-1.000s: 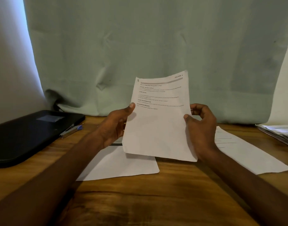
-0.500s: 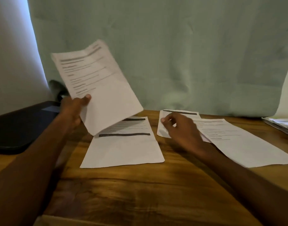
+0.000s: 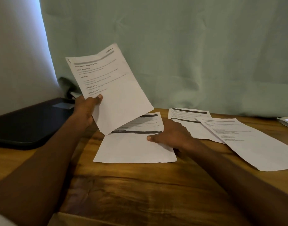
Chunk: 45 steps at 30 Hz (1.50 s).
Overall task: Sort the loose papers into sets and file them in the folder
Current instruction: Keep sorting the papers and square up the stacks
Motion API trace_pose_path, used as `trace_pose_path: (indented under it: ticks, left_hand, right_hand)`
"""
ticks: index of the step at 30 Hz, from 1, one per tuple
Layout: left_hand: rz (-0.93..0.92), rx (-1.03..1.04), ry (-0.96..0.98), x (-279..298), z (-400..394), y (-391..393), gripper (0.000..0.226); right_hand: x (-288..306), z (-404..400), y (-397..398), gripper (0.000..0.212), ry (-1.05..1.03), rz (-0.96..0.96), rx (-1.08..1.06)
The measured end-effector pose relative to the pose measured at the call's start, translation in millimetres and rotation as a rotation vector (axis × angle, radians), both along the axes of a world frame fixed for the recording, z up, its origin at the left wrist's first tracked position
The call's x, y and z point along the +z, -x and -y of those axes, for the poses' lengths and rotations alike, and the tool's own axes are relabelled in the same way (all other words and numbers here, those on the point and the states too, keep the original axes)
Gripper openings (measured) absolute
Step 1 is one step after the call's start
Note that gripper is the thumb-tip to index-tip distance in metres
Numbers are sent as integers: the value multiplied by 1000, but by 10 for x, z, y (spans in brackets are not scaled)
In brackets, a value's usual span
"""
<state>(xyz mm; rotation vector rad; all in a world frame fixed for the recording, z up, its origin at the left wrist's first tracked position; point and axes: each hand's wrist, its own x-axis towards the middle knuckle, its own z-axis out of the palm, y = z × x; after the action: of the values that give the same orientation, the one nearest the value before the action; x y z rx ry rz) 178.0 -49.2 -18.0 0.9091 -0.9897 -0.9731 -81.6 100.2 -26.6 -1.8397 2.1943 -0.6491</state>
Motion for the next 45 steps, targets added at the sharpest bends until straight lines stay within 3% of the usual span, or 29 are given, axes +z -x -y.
trace_pose_path:
  ticks: [6, 11, 17, 26, 31, 37, 42, 45]
  left_hand:
    - [9, -27, 37, -20, -5, 57, 36]
    - [-63, -77, 71, 19, -92, 57, 40]
    - [-105, -277, 127, 82, -218, 170, 38]
    - [-83, -334, 152, 138, -319, 315, 31]
    - [-71, -329, 175, 151, -320, 296, 42]
    - [-10, -122, 161, 162, -337, 327, 27]
    - [-71, -62, 117, 235, -361, 338, 36]
    - [-113, -111, 89, 209, -418, 493, 33]
  right_hand:
    - [-38, 119, 206, 38, 37, 364, -175]
    - [-102, 161, 278, 8, 308, 625, -173]
    - [46, 150, 437, 6, 536, 895, -156]
    - [82, 140, 516, 7, 579, 905, -150]
    - [84, 156, 530, 8, 611, 878, -145]
    - [-11, 178, 559, 6, 505, 535, -225]
    - [-44, 169, 542, 10, 480, 506, -187]
    - [109, 97, 709, 14, 622, 440, -239]
